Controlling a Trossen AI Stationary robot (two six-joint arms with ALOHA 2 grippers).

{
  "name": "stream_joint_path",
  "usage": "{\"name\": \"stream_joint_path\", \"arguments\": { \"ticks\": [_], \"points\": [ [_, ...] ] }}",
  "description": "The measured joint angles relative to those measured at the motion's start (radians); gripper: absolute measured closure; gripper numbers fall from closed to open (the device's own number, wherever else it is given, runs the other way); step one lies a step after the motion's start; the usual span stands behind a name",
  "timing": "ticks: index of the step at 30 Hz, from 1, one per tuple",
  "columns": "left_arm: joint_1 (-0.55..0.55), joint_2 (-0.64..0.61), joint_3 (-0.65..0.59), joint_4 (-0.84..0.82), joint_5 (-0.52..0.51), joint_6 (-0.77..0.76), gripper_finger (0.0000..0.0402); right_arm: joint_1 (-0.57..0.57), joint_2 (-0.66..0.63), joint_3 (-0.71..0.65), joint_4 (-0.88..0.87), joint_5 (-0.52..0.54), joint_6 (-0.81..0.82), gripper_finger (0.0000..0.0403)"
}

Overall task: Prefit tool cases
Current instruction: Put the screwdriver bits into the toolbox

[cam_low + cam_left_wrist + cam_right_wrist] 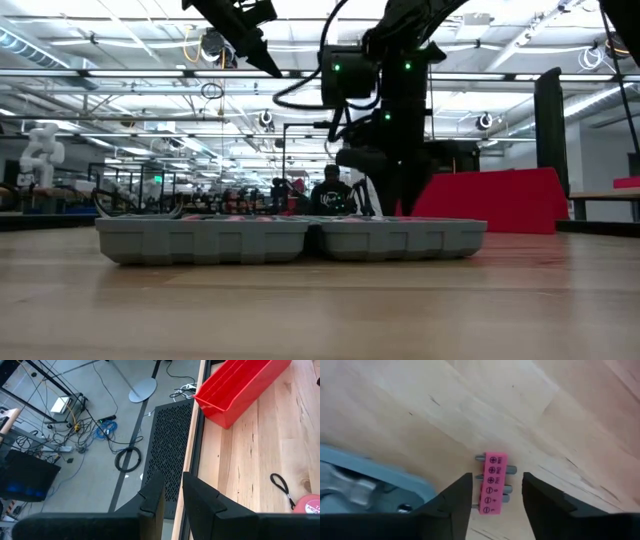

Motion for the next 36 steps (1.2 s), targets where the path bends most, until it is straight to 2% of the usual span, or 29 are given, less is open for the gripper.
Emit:
{"name": "stream_joint_path", "arguments": {
  "ticks": [9, 14, 19, 24, 27, 30, 36],
  "points": [
    [0.000, 0.000, 0.000, 0.000, 0.000, 0.000, 0.0329, -0.025, 0.007, 0.000, -0.010, -0.034, -0.014, 0.0184],
    [0.000, 0.000, 0.000, 0.000, 0.000, 0.000, 0.0329, -0.030, 0.007, -0.031, 0.010, -0.091, -0.014, 0.0179],
    [0.000, 0.007, 0.000, 0.001, 0.000, 0.000, 0.0329, -0.031, -0.003, -0.112, 0.108, -0.132, -0.011, 0.0184],
    [0.000, 0.020, 0.000, 0.005, 0.004, 0.003, 0.0329, -0.047, -0.007, -0.188, 0.179, -0.162, 0.014, 0.0214],
    [0.000, 0.035, 0.000, 0.004, 0.005, 0.003, 0.0329, -0.057, -0.010, -0.213, 0.216, -0.211, 0.018, 0.0268],
    [0.000, 0.050, 0.000, 0.005, 0.006, 0.008, 0.0329, -0.056, -0.010, -0.218, 0.239, -0.199, -0.006, 0.0320],
    [0.004, 0.070, 0.000, 0.008, 0.006, 0.010, 0.0329, -0.057, -0.010, -0.217, 0.240, -0.202, -0.010, 0.0320]
  ]
}}
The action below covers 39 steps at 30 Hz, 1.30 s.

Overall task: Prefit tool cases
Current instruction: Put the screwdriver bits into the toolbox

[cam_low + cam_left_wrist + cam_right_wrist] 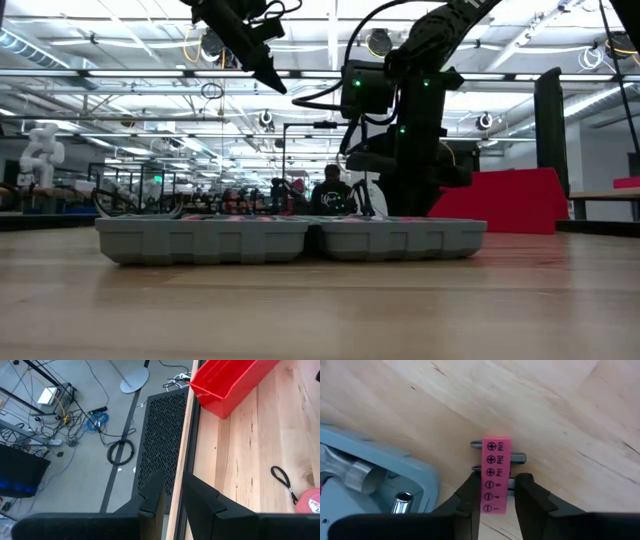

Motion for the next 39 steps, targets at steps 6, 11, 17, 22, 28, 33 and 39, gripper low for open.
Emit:
{"name": "stream_joint_path", "arguments": {
  "ticks": [6, 11, 17, 22, 28, 33, 39],
  "points": [
    [0.006, 0.000, 0.000, 0.005, 0.000, 0.002, 0.0329, 0.000, -0.013, -0.001, -0.001, 0.001, 0.016, 0.0320],
    [0.009, 0.000, 0.000, 0.005, 0.000, 0.003, 0.0329, -0.006, -0.077, -0.010, -0.004, 0.001, 0.055, 0.0320],
    [0.009, 0.000, 0.000, 0.005, 0.000, 0.003, 0.0329, -0.006, -0.143, -0.011, -0.040, 0.023, 0.109, 0.0320],
    [0.009, 0.000, 0.000, 0.021, -0.020, 0.004, 0.0329, 0.013, -0.152, -0.012, -0.051, 0.017, 0.178, 0.0320],
    [0.044, 0.000, 0.000, 0.070, -0.160, 0.050, 0.0329, 0.087, -0.197, 0.006, -0.055, -0.026, 0.334, 0.0320],
    [0.114, 0.000, 0.000, 0.071, -0.009, 0.069, 0.0329, 0.179, -0.210, 0.082, -0.068, -0.003, 0.476, 0.0320],
    [0.181, 0.000, 0.000, 0.063, 0.116, 0.066, 0.0329, 0.292, -0.202, 0.138, -0.072, 0.079, 0.673, 0.0320]
  ]
}}
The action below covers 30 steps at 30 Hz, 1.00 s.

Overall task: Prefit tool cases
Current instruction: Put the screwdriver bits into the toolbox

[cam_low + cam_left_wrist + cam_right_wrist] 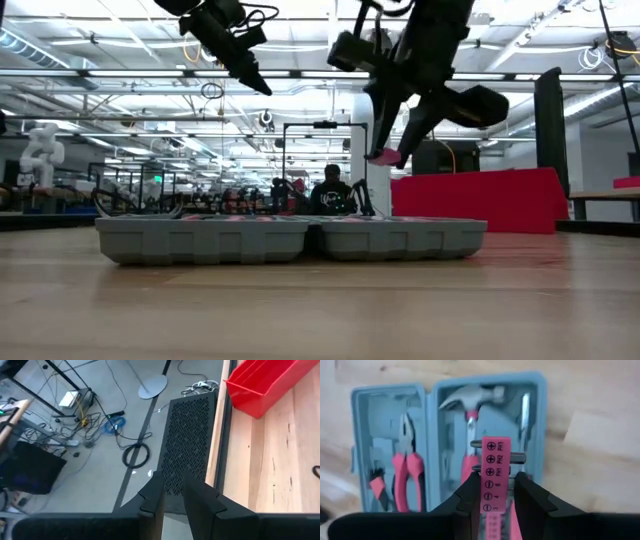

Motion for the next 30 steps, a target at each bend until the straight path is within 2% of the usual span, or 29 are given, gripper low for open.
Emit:
{"name": "stream_joint_path", "arguments": {
  "ticks": [5, 11, 15, 22, 30],
  "points": [
    [0.024, 0.003, 0.000, -0.049, 0.119, -0.008, 0.0329, 0.049, 0.067, 0.024, 0.028, 0.007, 0.082, 0.0320],
    [0.019, 0.047, 0.000, -0.182, 0.254, 0.007, 0.0329, 0.053, 0.154, 0.106, -0.026, -0.003, 0.073, 0.0320],
    [0.015, 0.093, 0.000, -0.213, 0.263, 0.026, 0.0329, 0.051, 0.192, 0.146, -0.095, -0.002, 0.073, 0.0320],
    [0.010, 0.155, 0.000, -0.213, 0.264, 0.028, 0.0329, 0.048, 0.220, 0.150, -0.094, 0.000, 0.079, 0.0320],
    [0.010, 0.195, 0.000, -0.210, 0.264, 0.033, 0.0329, 0.026, 0.222, 0.150, -0.097, 0.022, 0.011, 0.0320]
  ]
}}
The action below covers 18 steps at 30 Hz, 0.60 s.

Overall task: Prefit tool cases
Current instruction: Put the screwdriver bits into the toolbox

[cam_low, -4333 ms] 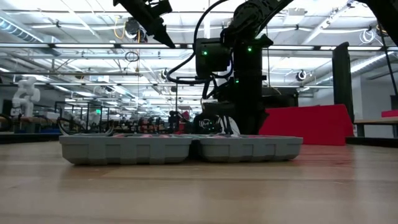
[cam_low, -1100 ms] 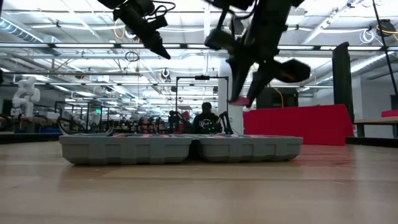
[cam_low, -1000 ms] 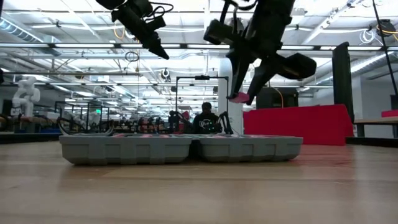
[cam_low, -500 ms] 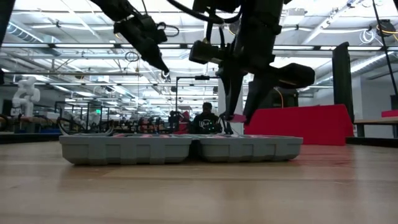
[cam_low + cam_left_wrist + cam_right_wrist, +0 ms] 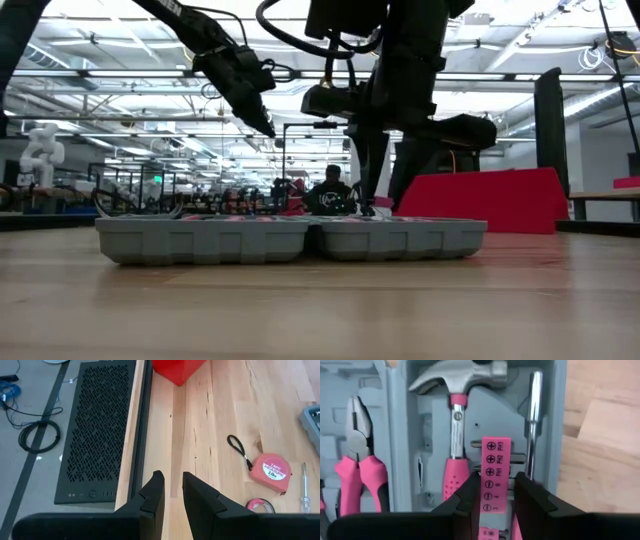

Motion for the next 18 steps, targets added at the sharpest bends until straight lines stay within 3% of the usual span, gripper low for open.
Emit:
{"name": "stream_joint_path", "arguments": {
  "ticks": [18],
  "points": [
    [0.001, 0.002, 0.000, -0.001, 0.000, 0.028, 0.0329, -0.017, 0.041, 0.000, 0.042, -0.078, -0.066, 0.0320]
  ]
}}
